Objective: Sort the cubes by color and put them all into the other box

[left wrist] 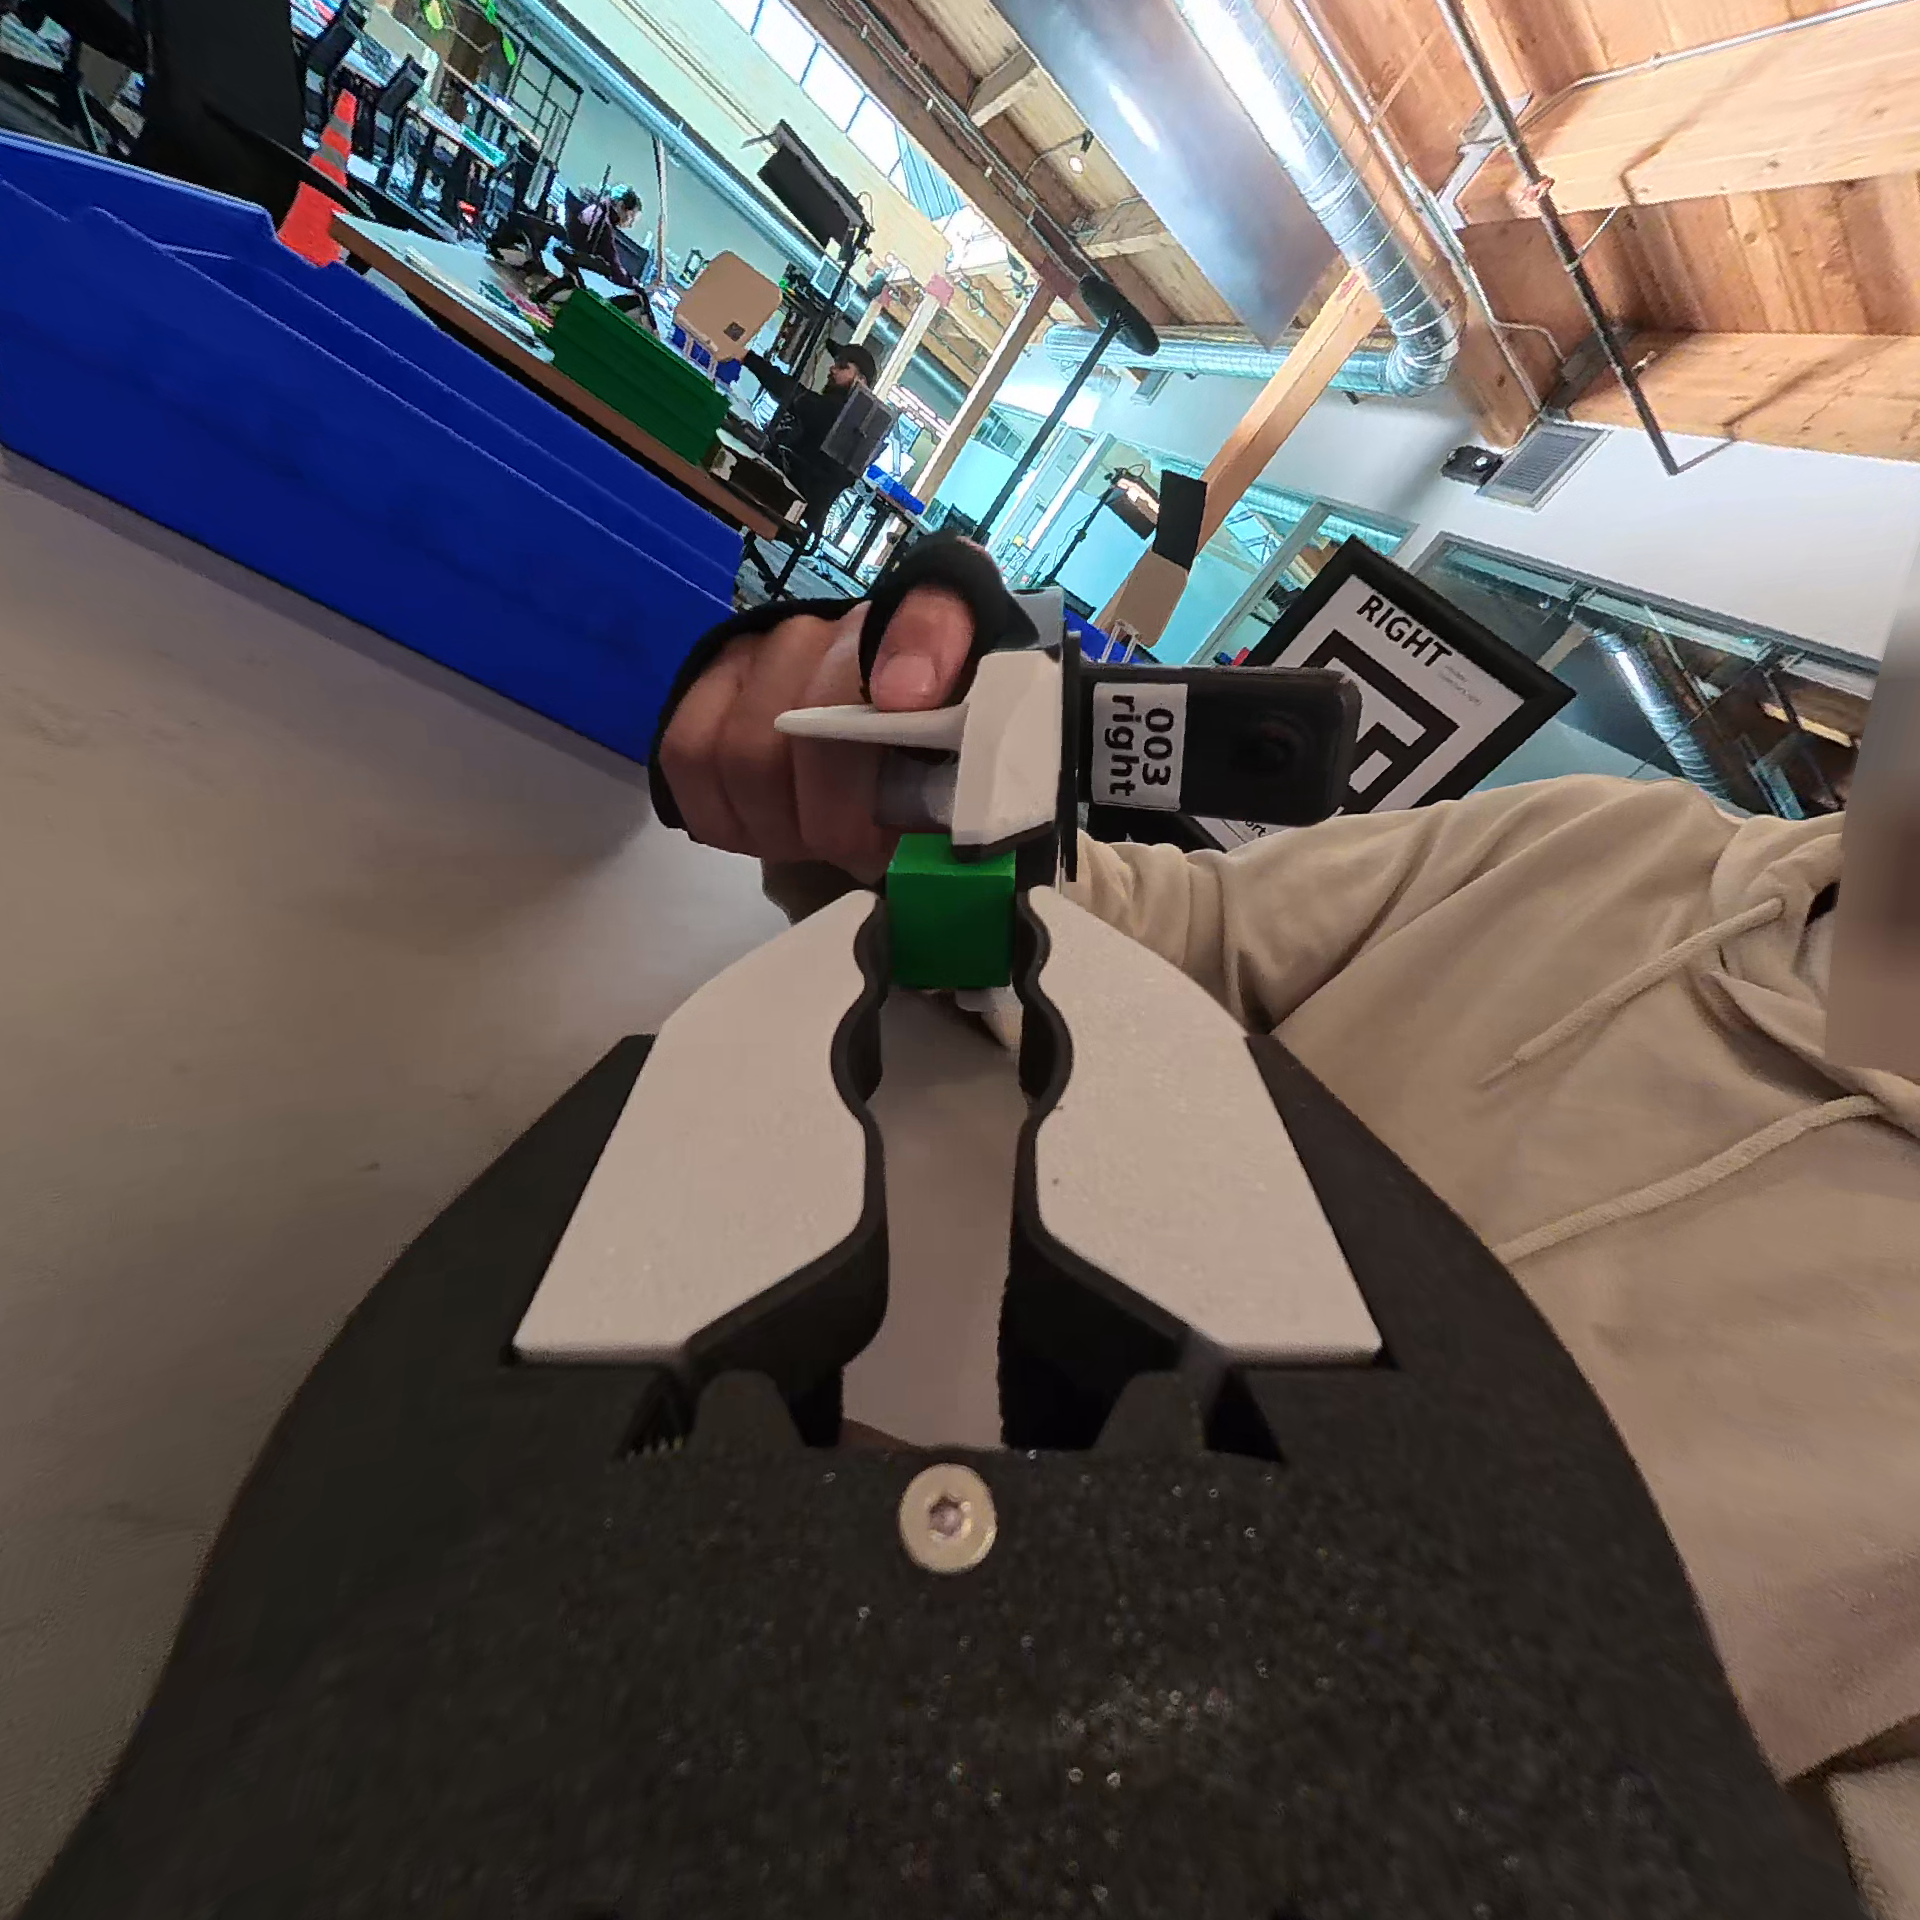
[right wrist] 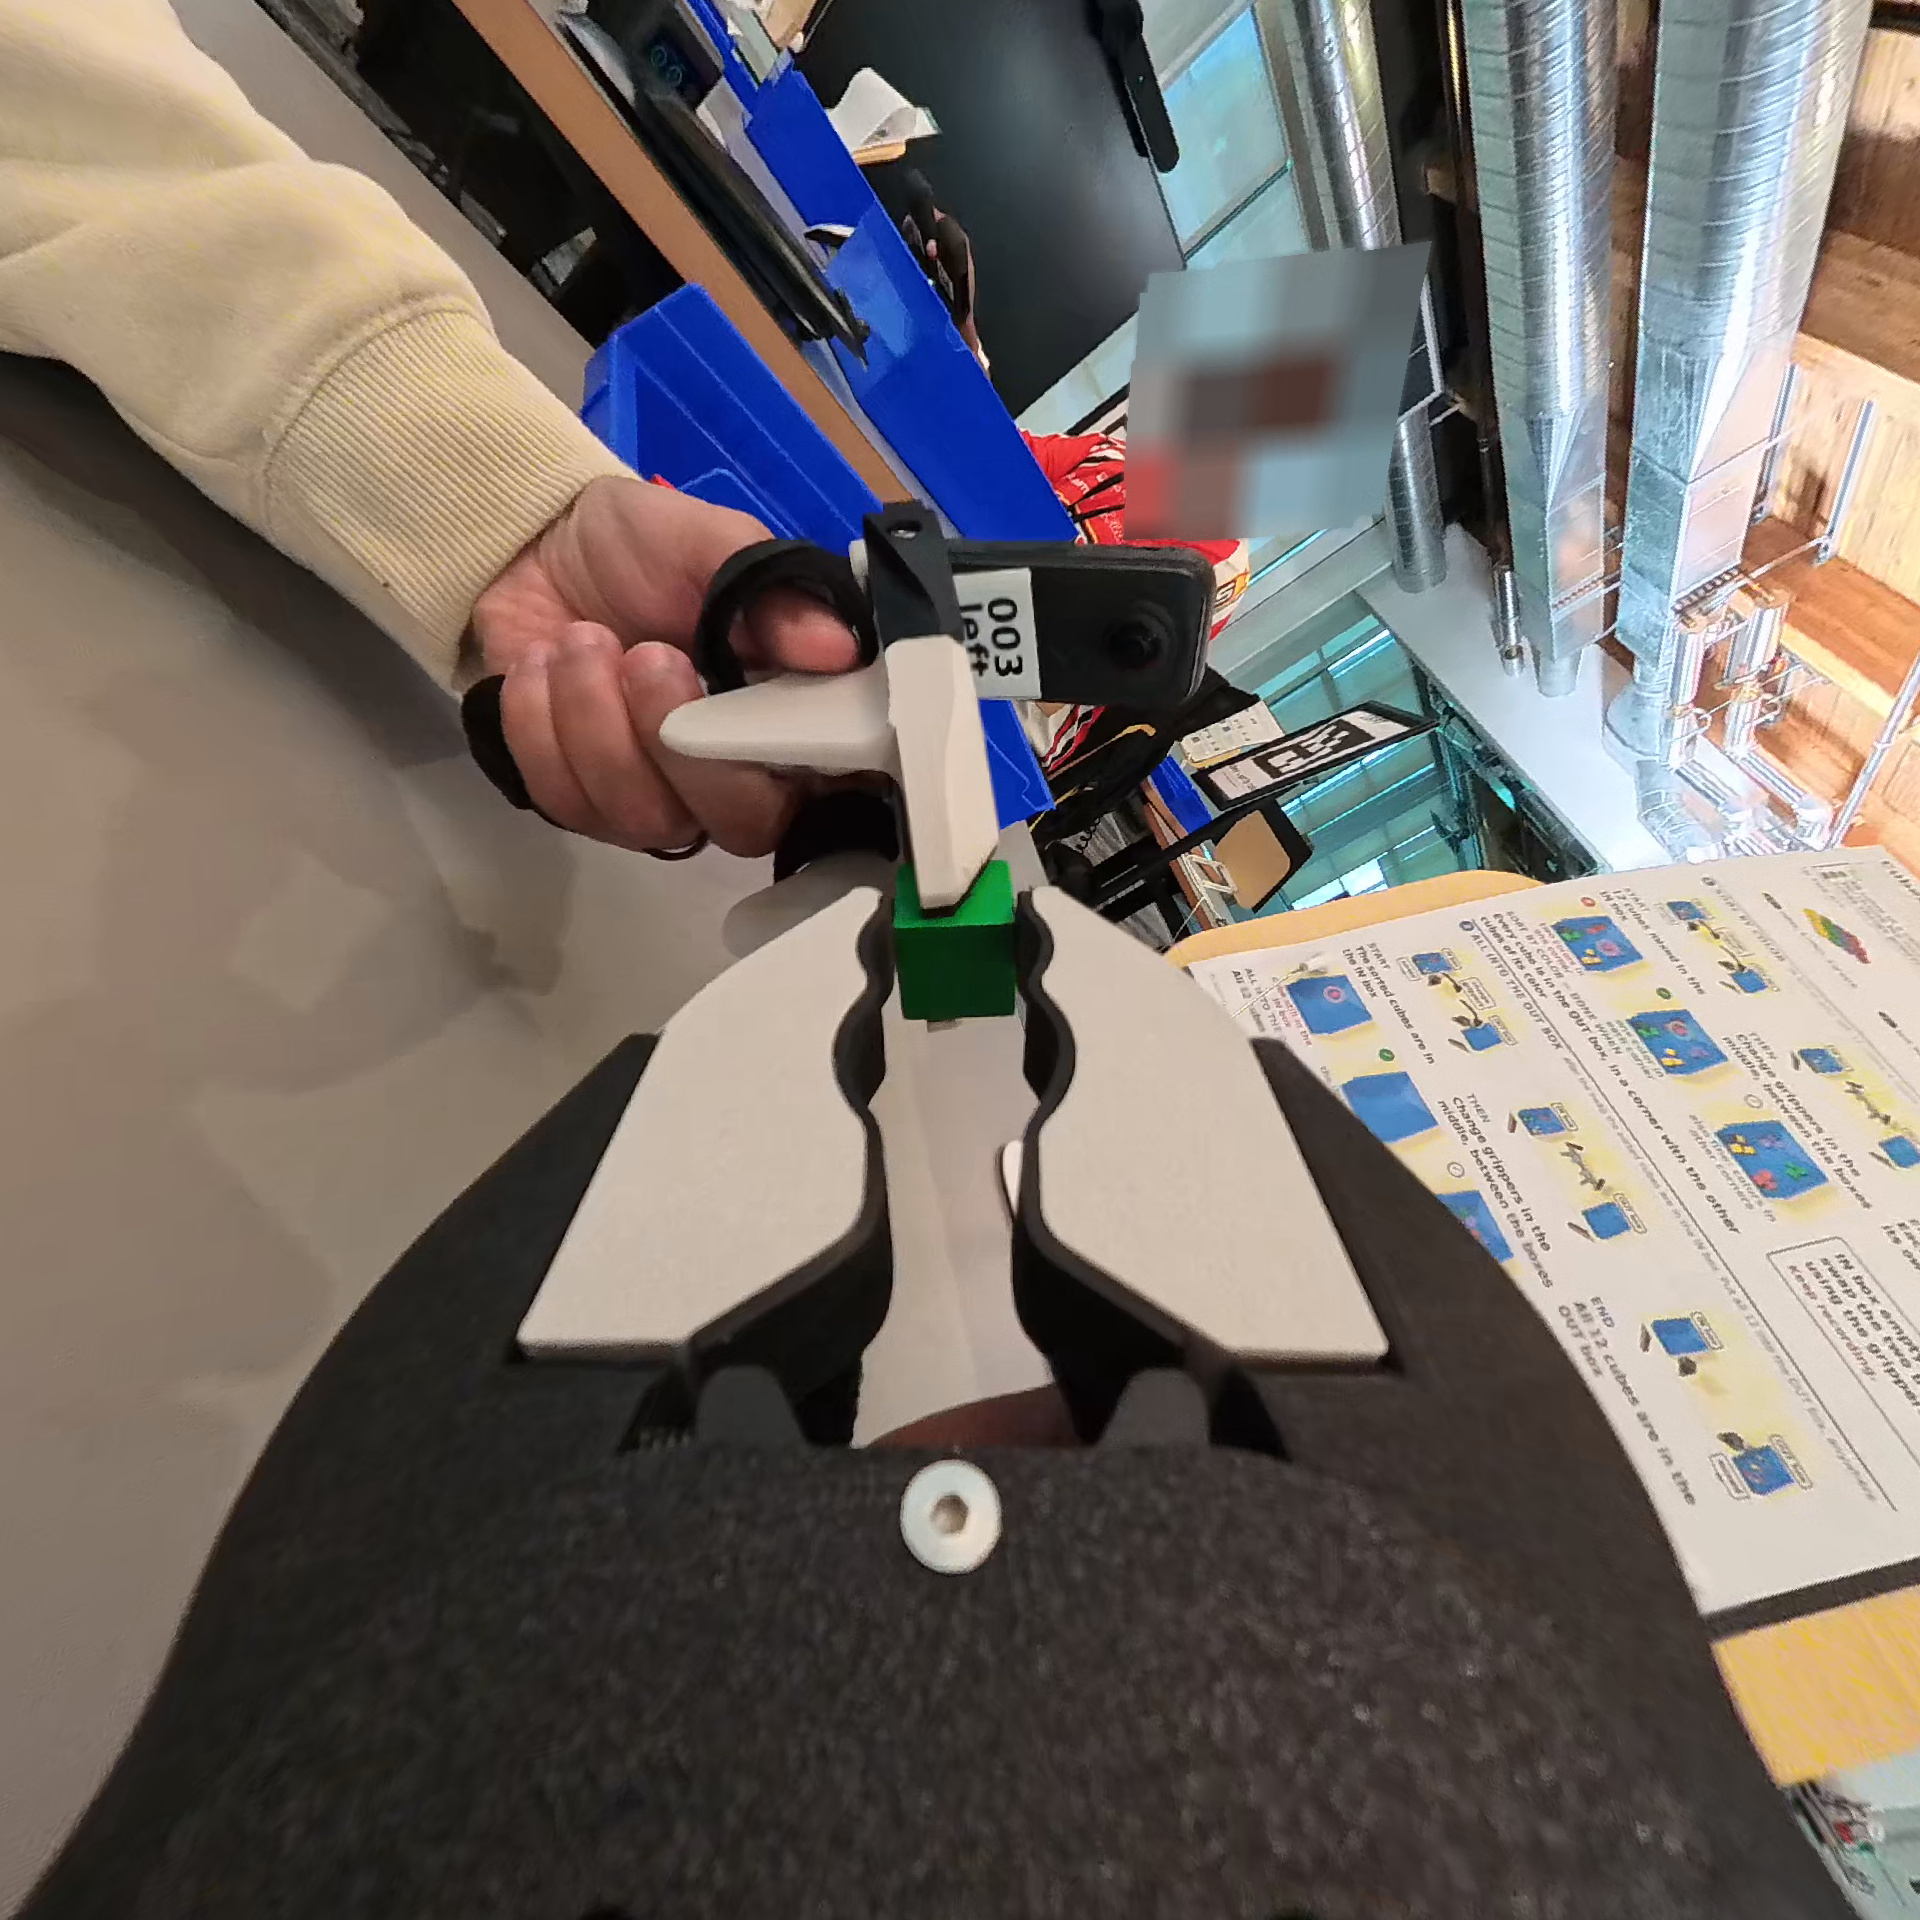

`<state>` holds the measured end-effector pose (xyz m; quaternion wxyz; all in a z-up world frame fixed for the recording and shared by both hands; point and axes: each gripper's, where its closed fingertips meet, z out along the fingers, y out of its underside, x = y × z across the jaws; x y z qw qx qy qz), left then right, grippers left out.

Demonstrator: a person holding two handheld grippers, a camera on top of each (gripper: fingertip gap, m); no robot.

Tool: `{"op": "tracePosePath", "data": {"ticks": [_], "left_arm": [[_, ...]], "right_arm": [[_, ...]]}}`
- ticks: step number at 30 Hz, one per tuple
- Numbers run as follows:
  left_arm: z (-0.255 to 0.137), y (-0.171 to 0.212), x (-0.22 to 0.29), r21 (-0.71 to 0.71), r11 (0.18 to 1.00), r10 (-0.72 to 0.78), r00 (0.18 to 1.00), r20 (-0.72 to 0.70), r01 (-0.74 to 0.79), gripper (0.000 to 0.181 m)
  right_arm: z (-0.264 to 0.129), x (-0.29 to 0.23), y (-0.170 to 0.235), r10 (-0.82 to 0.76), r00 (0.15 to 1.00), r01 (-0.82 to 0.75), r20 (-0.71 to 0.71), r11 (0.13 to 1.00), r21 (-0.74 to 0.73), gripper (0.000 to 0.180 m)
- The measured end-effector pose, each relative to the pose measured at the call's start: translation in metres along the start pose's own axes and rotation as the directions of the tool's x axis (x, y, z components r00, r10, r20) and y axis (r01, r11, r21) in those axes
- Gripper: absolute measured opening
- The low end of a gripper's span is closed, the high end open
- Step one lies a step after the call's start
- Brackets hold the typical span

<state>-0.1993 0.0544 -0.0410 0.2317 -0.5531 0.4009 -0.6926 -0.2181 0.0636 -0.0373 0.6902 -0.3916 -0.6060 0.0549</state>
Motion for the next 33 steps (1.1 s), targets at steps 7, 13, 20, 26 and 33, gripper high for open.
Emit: {"op": "tracePosePath", "data": {"ticks": [7,13,20,26,33], "left_arm": [[0.000,-0.001,0.005,0.027,0.999,-0.045,0.998,-0.046,0.047,0.022],[-0.021,-0.019,-0.001,0.139,0.988,0.036,0.979,0.203,-0.065,0.047],[-0.089,0.002,-0.058,-0.120,0.943,0.220,0.312,0.924,-0.311,0.053],[-0.087,0.006,-0.051,-0.166,0.930,0.263,0.276,0.925,-0.328,0.051],[-0.085,0.005,-0.051,-0.199,0.922,0.295,0.270,0.917,-0.332,0.051]], "right_arm": [[-0.001,0.000,-0.003,0.012,1.000,-0.012,-0.012,1.000,0.005,0.022],[-0.012,0.018,0.012,0.124,0.987,-0.133,-0.101,0.987,-0.091,0.022],[-0.059,0.037,0.062,0.428,0.821,-0.526,-0.379,0.825,-0.207,0.022],[-0.168,0.122,0.113,0.427,0.620,-0.738,-0.658,0.602,-0.305,0.022],[-0.297,0.174,0.290,0.376,0.439,-0.892,-0.816,0.071,-0.447,0.022]]}}
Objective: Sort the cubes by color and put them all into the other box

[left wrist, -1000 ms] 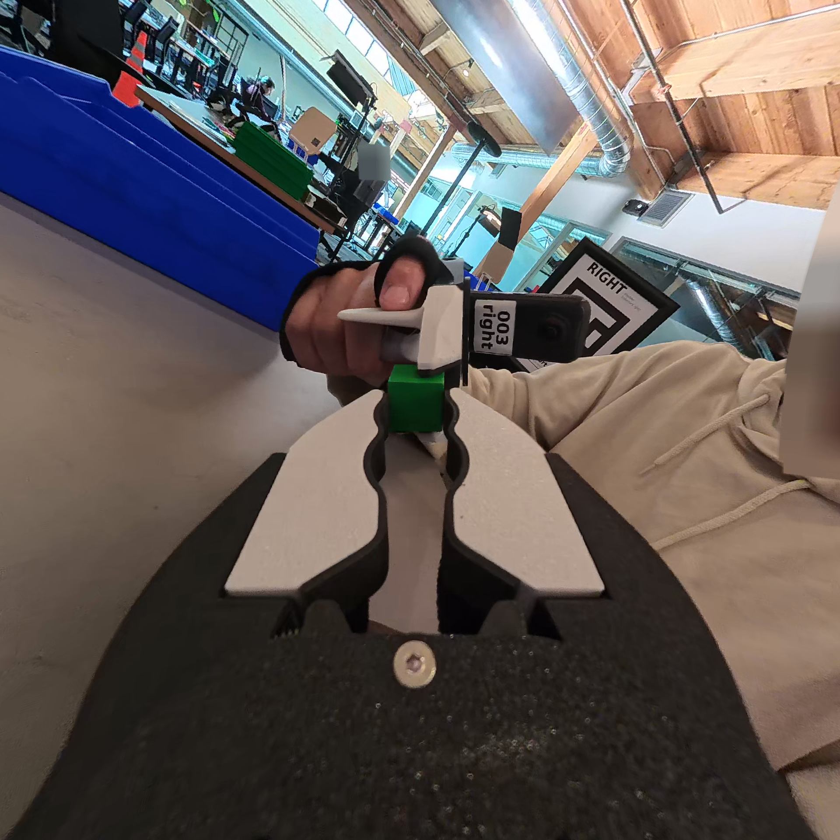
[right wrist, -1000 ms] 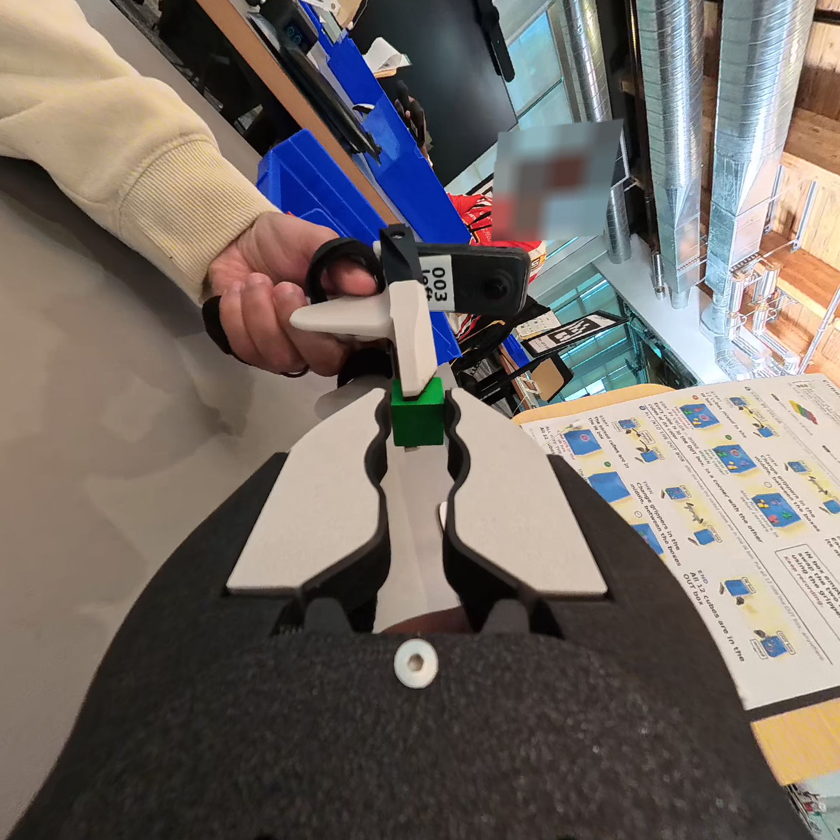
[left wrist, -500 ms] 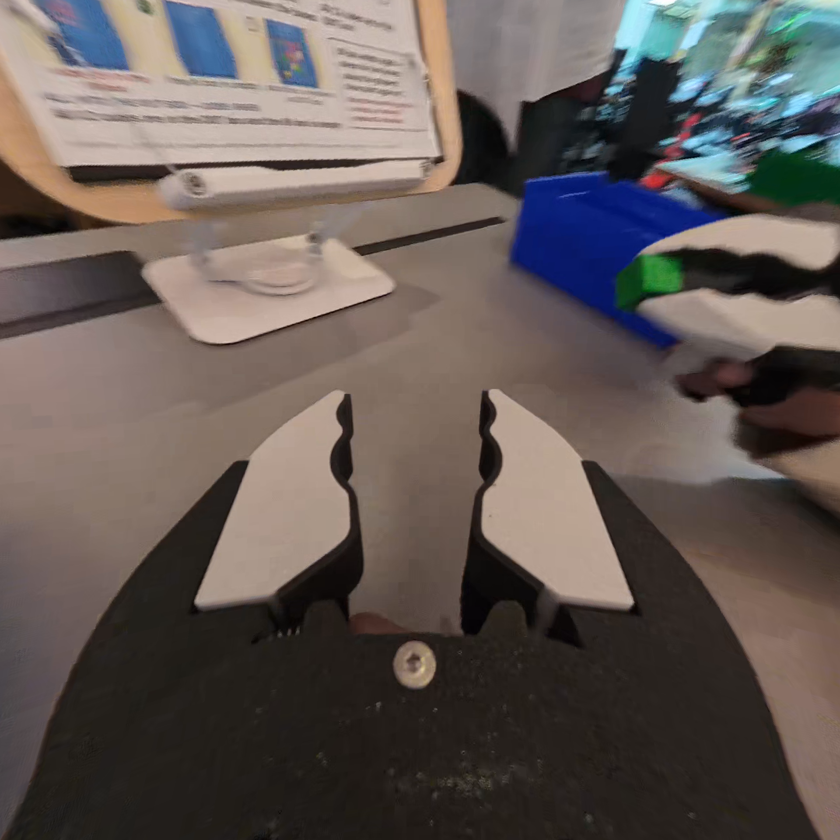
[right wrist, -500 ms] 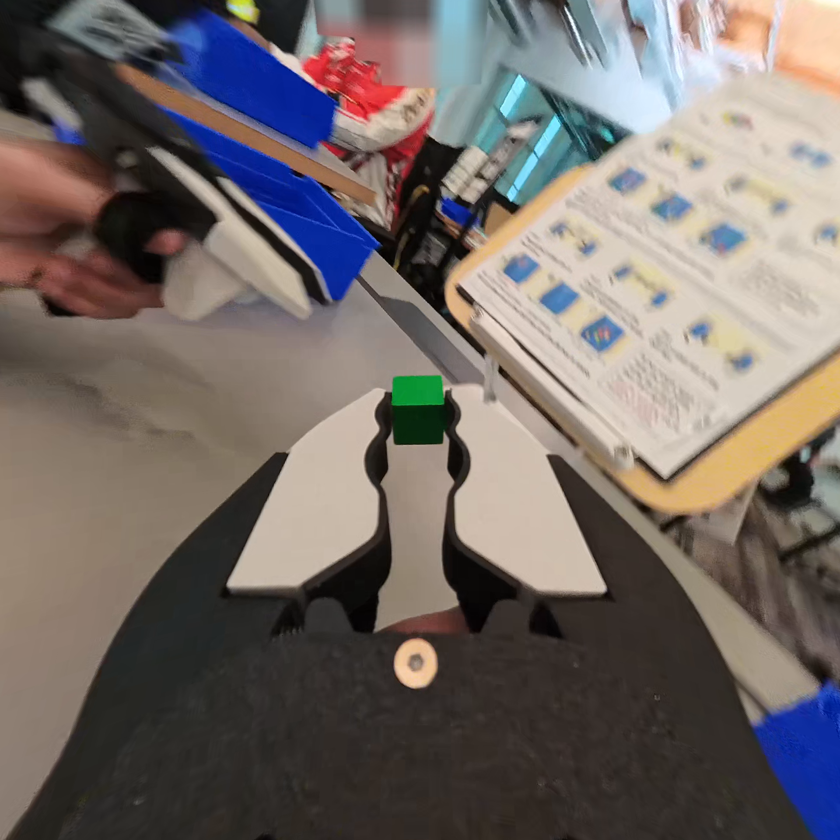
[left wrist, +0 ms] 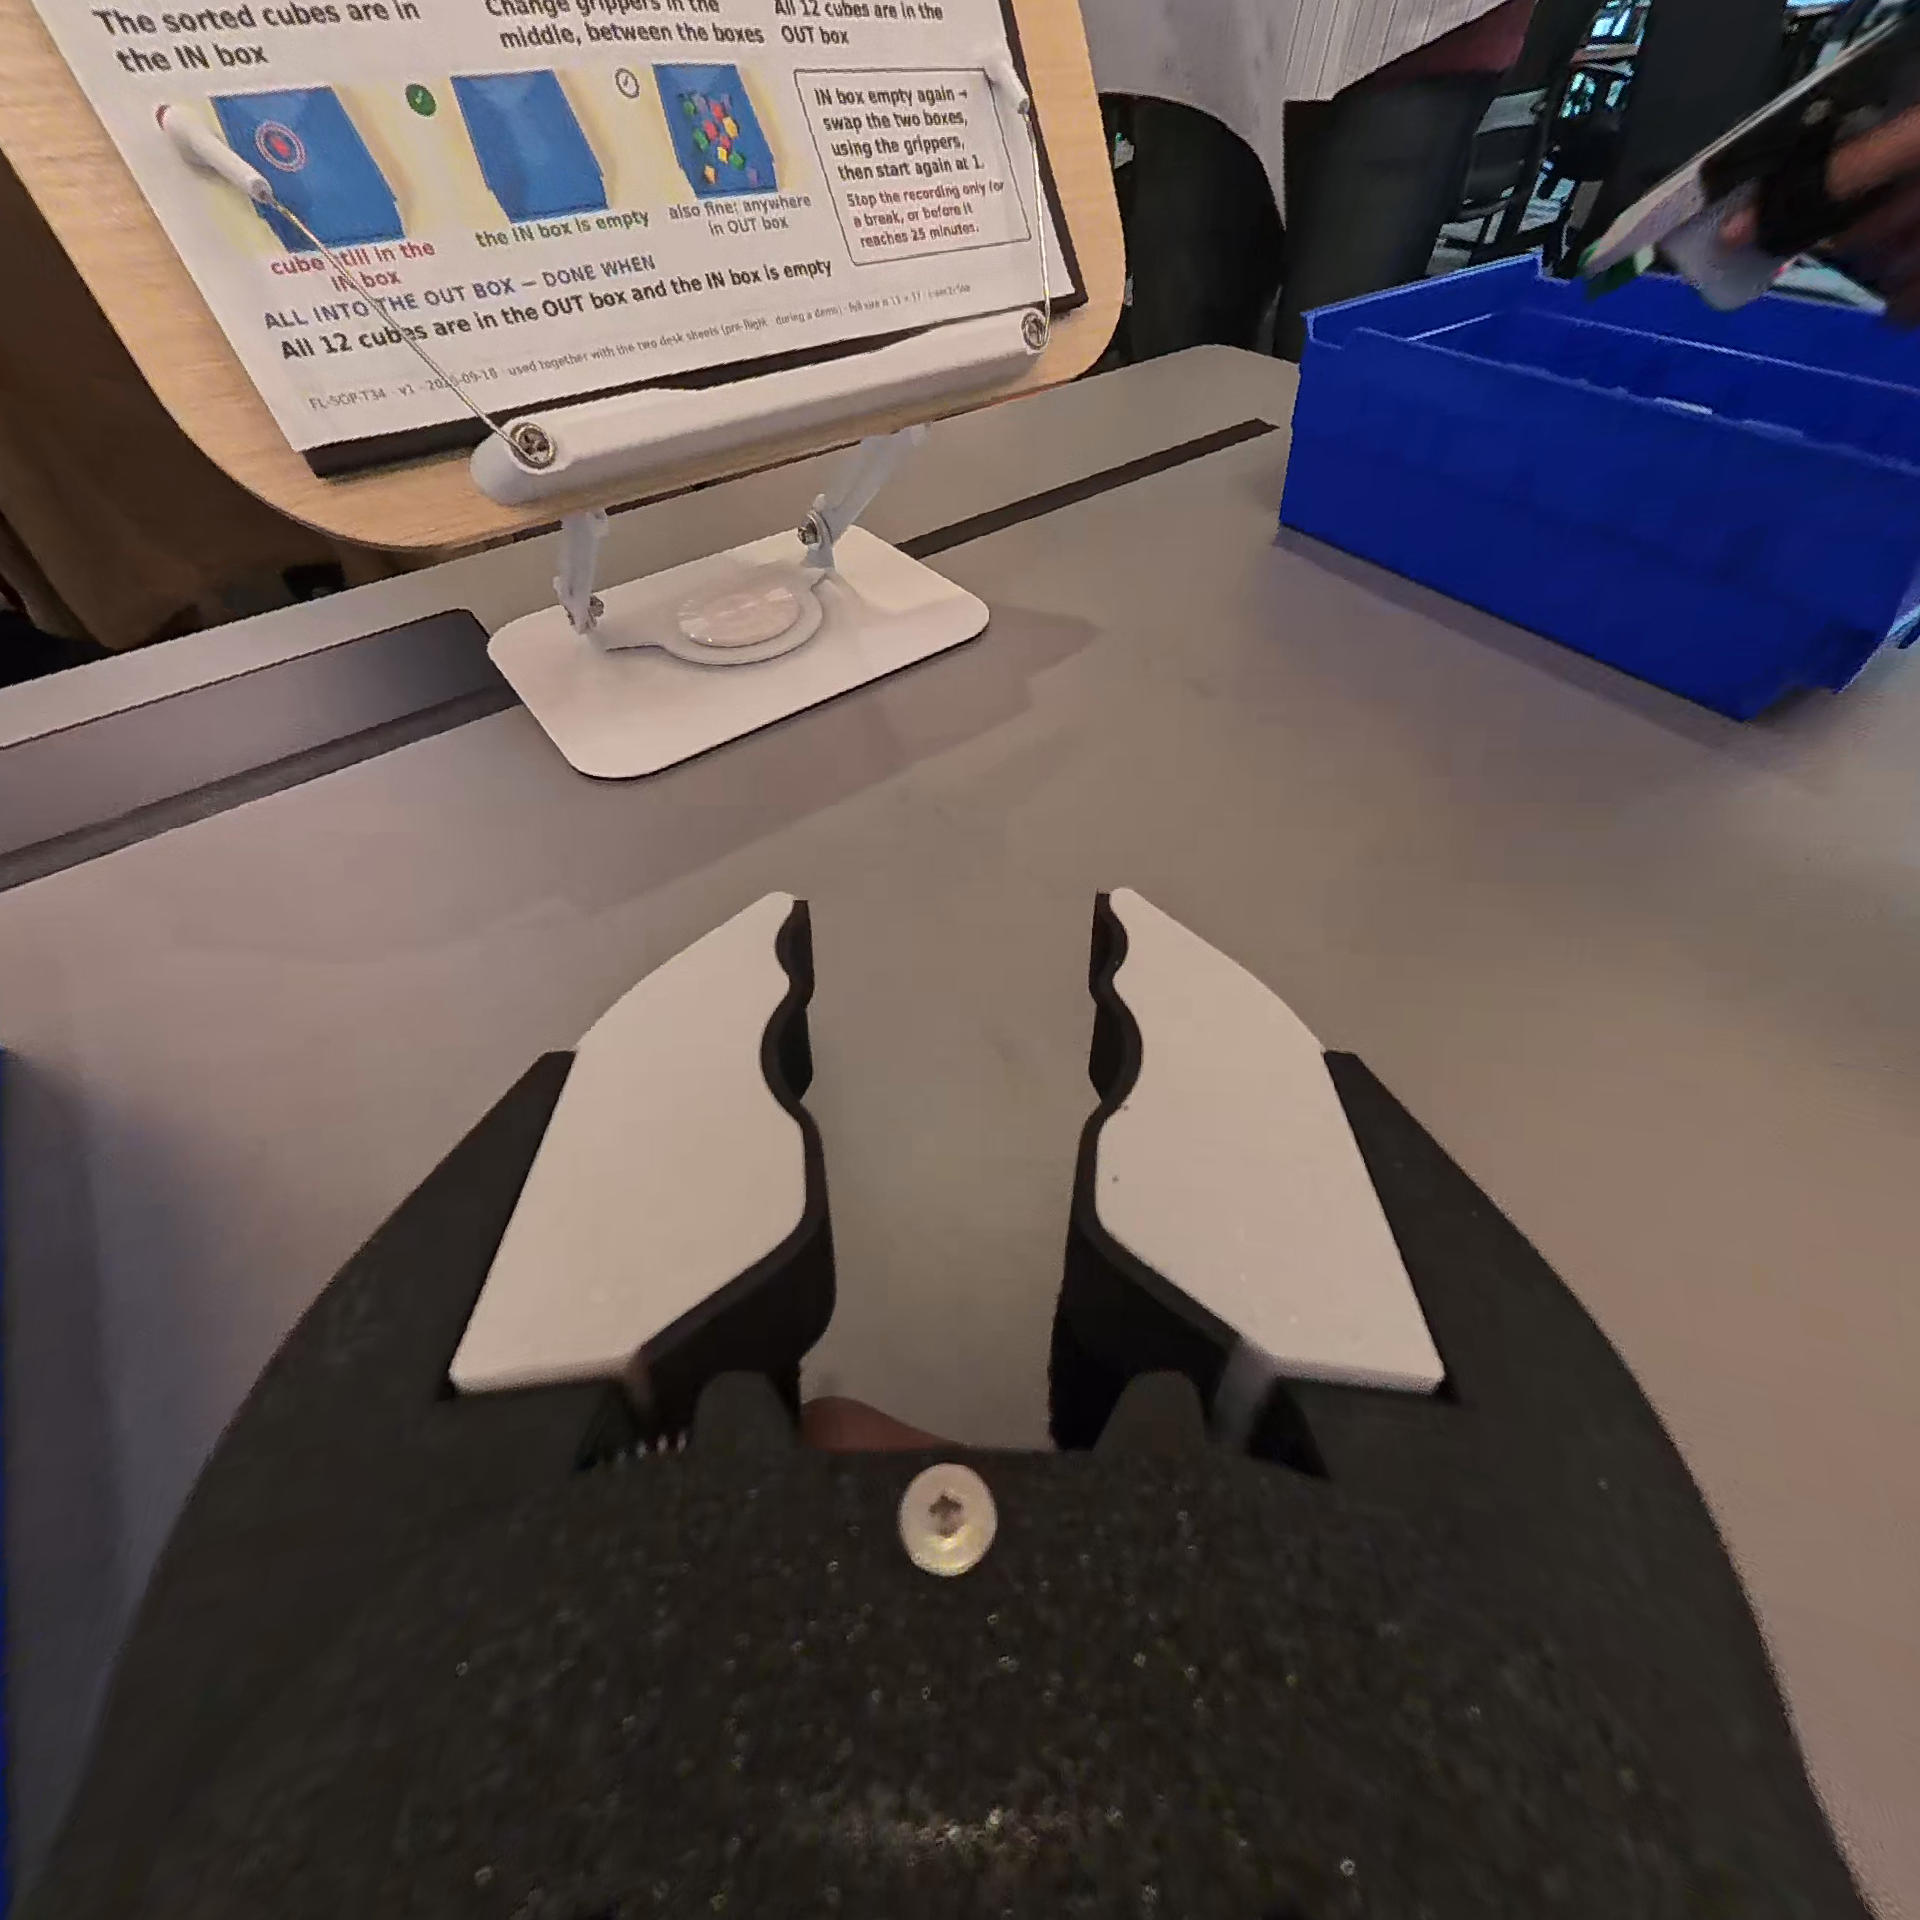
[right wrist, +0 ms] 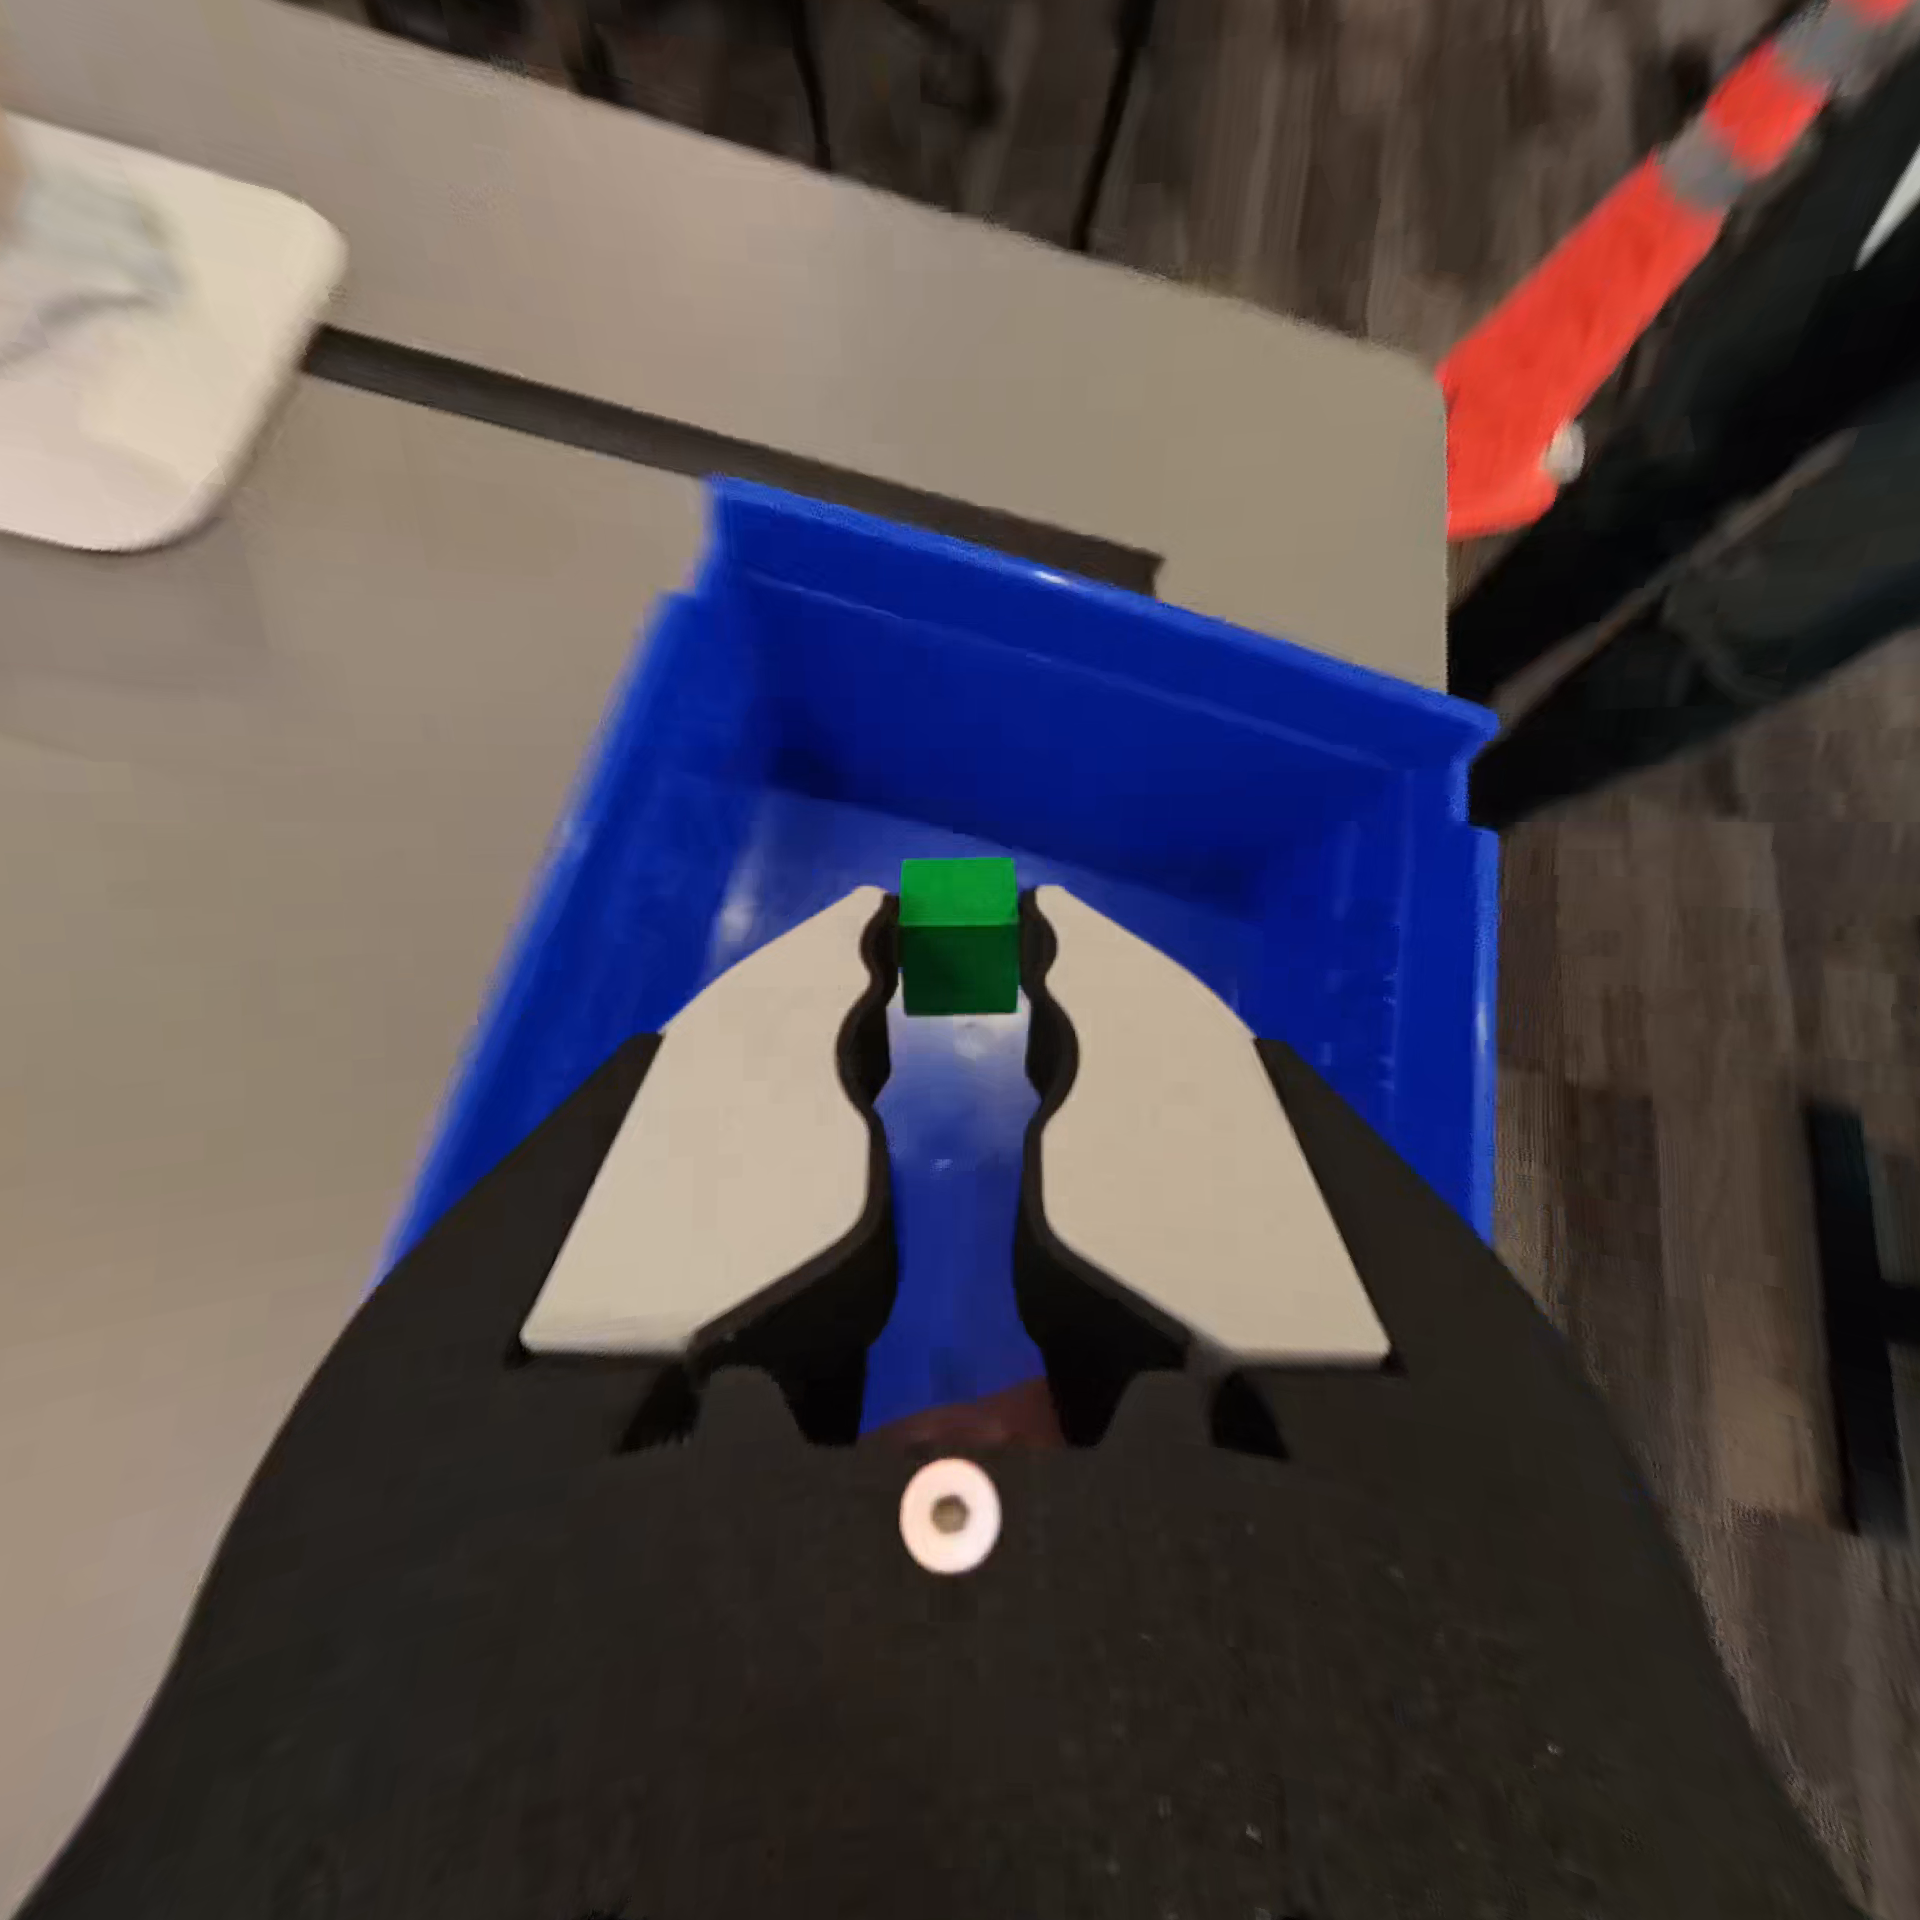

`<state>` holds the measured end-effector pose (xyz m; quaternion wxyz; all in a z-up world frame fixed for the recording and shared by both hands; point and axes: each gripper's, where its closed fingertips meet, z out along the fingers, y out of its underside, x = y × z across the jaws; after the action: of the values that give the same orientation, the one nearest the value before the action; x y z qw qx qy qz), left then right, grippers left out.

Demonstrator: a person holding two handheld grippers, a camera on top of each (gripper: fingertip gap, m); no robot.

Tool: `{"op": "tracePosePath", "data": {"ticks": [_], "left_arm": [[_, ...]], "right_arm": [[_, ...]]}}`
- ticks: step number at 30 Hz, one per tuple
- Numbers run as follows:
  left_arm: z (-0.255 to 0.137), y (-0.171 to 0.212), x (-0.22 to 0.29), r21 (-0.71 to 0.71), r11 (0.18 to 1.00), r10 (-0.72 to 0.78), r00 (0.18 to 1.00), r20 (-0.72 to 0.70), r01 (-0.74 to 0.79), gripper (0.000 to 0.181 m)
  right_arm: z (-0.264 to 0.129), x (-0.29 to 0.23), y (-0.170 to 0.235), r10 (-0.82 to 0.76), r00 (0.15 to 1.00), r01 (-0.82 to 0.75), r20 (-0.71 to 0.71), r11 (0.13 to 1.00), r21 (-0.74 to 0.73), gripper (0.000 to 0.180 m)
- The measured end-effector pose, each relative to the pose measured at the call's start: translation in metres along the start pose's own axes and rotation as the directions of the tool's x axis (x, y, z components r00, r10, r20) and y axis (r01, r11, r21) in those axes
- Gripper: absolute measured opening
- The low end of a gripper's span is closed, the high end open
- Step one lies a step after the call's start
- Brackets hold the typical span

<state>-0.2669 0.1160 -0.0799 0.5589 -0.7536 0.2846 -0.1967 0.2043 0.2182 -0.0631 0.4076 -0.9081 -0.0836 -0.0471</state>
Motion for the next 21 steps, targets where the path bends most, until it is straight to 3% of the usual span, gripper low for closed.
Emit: {"op": "tracePosePath", "data": {"ticks": [5,10,21], "left_arm": [[0.004,0.001,-0.001,-0.013,1.000,0.003,1.000,-0.002,-0.003,0.051],[0.008,0.007,0.001,-0.042,0.999,0.006,1.000,-0.016,-0.006,0.051],[0.012,0.015,0.008,-0.076,0.997,0.008,0.999,-0.040,-0.011,0.051]], "right_arm": [[0.065,0.048,0.026,0.064,0.996,-0.077,-0.059,0.967,-0.244,0.023],[0.097,0.062,0.050,-0.003,0.993,-0.049,-0.119,0.900,-0.433,0.023],[0.116,0.075,0.068,-0.006,0.989,-0.067,-0.148,0.872,-0.484,0.023]]}}
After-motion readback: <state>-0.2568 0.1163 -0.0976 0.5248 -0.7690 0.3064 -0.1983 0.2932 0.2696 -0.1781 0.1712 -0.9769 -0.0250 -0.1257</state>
